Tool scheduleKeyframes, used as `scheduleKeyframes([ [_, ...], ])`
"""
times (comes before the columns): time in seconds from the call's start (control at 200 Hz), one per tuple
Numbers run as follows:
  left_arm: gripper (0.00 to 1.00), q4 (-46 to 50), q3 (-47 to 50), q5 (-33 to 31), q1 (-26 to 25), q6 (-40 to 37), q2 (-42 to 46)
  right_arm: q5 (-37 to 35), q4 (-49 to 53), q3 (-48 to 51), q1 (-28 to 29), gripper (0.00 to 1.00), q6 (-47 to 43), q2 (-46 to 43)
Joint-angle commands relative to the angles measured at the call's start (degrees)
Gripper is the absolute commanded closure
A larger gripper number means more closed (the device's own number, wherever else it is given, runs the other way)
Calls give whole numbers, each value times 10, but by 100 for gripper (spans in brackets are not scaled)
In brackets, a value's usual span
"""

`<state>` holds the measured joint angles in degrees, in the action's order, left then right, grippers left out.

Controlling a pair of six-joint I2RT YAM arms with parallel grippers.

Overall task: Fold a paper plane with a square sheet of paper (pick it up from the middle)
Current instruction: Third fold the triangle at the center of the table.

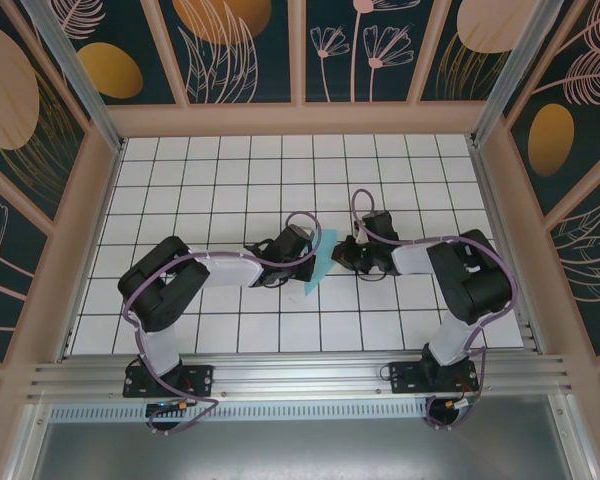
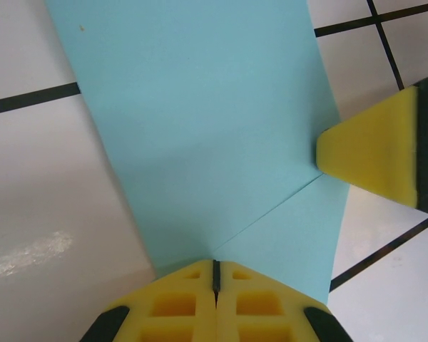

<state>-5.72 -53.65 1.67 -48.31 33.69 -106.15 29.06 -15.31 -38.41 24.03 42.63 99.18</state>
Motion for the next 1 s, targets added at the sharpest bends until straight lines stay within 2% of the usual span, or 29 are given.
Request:
scheduleKeyframes([
  [0.0,100,26,-9,5,1,-7,-13,-17,14,1,-2,93,-16,25],
  [0.16,100,27,-13,4,2,-7,-11,-8,42,-21,-6,92,-32,-12],
  [0.345,99,30,-17,-1,2,-8,1,-12,68,-18,-18,86,-38,-67],
  [0.555,94,38,-39,-11,2,-9,24,8,36,19,-19,76,-24,-72],
  [0.766,93,46,-43,-18,2,-15,37,34,4,26,-19,75,-12,-50],
  [0.996,96,50,-30,-28,2,-11,34,65,-24,24,-18,72,-12,-39],
])
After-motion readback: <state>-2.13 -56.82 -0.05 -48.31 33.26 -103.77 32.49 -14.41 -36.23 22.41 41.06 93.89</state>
